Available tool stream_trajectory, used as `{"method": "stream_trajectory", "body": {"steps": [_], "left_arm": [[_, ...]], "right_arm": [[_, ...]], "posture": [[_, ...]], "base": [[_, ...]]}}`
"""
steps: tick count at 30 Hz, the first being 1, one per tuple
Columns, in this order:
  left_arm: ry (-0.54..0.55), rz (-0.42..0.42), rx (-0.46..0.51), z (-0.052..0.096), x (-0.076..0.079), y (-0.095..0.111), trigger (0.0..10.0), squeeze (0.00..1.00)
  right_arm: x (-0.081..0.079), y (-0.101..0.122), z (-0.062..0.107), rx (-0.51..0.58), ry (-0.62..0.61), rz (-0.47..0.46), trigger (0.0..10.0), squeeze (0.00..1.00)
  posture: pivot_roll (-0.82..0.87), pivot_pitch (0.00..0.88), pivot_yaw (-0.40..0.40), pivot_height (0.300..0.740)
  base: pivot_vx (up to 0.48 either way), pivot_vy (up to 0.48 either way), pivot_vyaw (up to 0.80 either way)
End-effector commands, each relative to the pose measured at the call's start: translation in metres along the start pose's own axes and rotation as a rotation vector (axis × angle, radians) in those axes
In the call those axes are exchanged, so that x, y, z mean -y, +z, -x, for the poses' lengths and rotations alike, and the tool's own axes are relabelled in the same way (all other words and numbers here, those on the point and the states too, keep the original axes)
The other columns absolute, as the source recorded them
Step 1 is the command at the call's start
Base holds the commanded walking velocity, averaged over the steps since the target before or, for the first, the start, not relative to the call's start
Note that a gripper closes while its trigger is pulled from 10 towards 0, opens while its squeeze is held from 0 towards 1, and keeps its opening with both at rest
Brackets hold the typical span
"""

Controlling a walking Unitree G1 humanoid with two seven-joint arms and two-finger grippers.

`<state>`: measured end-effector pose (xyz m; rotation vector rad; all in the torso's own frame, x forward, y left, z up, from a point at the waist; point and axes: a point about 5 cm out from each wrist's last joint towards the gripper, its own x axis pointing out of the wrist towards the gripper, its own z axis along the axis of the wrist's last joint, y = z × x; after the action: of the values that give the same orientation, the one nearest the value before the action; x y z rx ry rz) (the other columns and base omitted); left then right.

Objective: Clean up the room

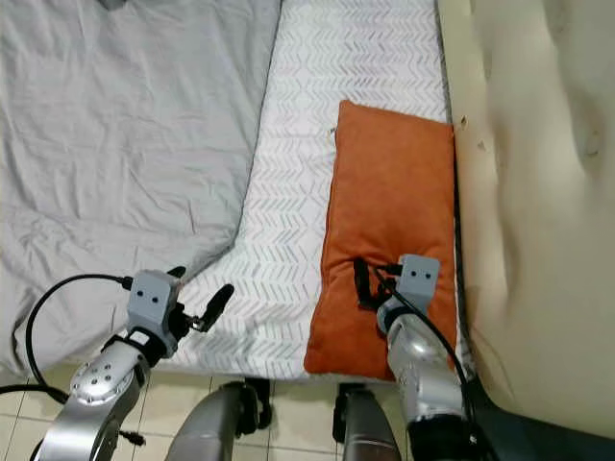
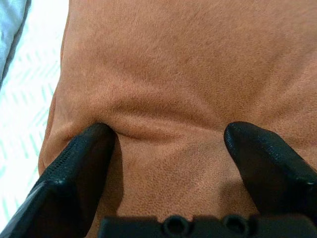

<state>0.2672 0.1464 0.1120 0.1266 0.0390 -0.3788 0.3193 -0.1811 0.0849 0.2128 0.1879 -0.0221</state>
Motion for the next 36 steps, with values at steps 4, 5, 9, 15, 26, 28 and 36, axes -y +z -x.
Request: {"method": "stream_trajectory", "body": {"steps": [4, 5, 9, 15, 26, 28, 36], "left_arm": [[-0.006, 0.004, -0.056, 0.004, 0.003, -0.011, 10.0, 0.00], [-0.009, 0.002, -0.057, 0.004, 0.005, -0.011, 10.0, 0.00], [-0.013, -0.001, -0.057, 0.003, 0.007, -0.011, 10.0, 0.00], [0.001, -0.002, -0.056, 0.004, 0.005, -0.011, 10.0, 0.00], [0.012, 0.014, -0.055, 0.001, 0.010, -0.014, 10.0, 0.00], [0.012, 0.018, -0.054, 0.000, 0.011, -0.015, 10.0, 0.00], [0.020, 0.035, -0.047, -0.003, 0.014, -0.017, 10.0, 0.00]], "right_arm": [[0.031, -0.067, 0.017, -0.344, -0.105, -0.005, 0.0, 0.00], [0.032, -0.069, 0.016, -0.358, -0.102, -0.008, 0.0, 0.00], [0.034, -0.070, 0.013, -0.367, -0.106, 0.000, 0.0, 0.00], [0.042, -0.052, 0.006, -0.288, -0.110, 0.149, 0.0, 0.00], [0.062, 0.006, -0.001, -0.048, -0.133, 0.654, 0.0, 0.00], [0.068, 0.012, 0.000, -0.029, -0.139, 0.752, 0.0, 0.00], [0.101, 0.032, 0.001, 0.000, -0.179, 1.145, 0.0, 0.00]], "posture": [[0.06, 0.555, 0.086, 0.740], [0.06, 0.553, 0.086, 0.740], [0.07, 0.547, 0.083, 0.740], [0.06, 0.544, 0.071, 0.740], [0.04, 0.529, 0.046, 0.740], [0.03, 0.525, 0.040, 0.740], [0.03, 0.511, 0.029, 0.740]], "base": [[0.000, 0.000, 0.00], [0.000, 0.000, 0.00], [0.000, 0.000, 0.00], [0.000, 0.000, 0.00], [0.000, 0.000, 0.00], [0.000, 0.000, 0.00], [0.000, 0.000, 0.00]]}}
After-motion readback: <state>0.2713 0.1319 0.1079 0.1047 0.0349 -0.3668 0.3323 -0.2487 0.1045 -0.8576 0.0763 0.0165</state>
